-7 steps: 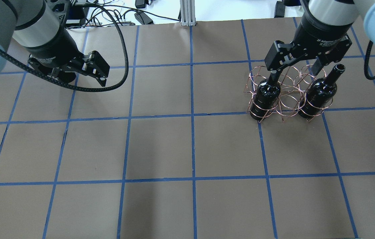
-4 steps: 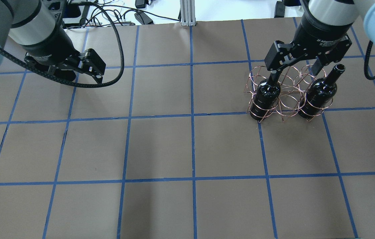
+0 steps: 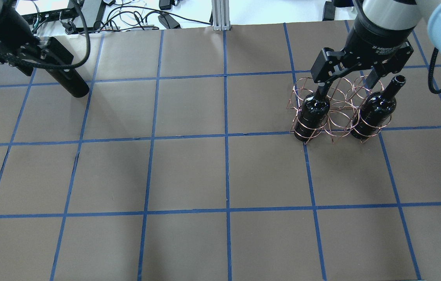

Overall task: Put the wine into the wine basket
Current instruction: 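Move the left gripper down and grasp the dark wine bottle's neck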

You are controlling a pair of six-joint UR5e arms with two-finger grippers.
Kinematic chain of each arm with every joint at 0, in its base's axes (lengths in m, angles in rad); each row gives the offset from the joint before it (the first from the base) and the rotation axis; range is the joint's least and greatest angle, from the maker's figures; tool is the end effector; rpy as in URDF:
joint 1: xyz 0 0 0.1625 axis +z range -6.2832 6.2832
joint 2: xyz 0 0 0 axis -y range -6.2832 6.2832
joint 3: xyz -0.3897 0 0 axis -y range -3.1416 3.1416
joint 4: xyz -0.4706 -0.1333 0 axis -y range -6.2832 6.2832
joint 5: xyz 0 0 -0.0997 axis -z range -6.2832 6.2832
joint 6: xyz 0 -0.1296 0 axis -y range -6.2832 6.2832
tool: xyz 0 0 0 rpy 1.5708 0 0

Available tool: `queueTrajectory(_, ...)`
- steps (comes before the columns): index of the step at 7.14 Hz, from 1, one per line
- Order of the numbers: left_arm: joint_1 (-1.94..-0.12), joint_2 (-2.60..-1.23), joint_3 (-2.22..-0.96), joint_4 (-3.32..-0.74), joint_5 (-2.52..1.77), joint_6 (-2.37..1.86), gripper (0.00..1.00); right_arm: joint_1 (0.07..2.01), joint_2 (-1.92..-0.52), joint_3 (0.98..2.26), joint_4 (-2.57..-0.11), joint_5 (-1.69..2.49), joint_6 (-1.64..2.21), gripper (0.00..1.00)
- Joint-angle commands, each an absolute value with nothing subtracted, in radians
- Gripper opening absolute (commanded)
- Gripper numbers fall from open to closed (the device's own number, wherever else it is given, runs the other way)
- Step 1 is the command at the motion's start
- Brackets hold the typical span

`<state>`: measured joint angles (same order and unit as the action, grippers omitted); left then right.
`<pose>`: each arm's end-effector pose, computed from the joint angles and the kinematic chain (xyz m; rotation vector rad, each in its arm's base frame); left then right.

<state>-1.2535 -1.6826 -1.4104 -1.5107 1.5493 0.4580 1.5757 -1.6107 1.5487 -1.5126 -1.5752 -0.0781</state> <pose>0.0662 -0.6379 0.4546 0.2208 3.1080 -0.1696 0.1354 -0.5537 0.4518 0.1301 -3.1343 0.0057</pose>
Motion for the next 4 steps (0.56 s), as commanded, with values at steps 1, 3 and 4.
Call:
queueTrajectory(1, -1.169, -1.799, -1.312, -1.509, 1.528, 0.538, 1.0, 1.577, -1.611, 1.549, -1.513, -1.575, -0.078, 1.0)
queueTrajectory(3, -1.163, -1.924, -1.211, -1.49, 1.485, 0.535, 1.0, 1.575, -1.611, 1.549, -1.513, -1.575, -0.078, 1.0)
queueTrajectory(4, -1.163, -1.981, -1.169, -1.486, 1.497, 0.537, 1.0, 1.575, -1.611, 1.549, -1.513, -1.574, -0.078, 1.0)
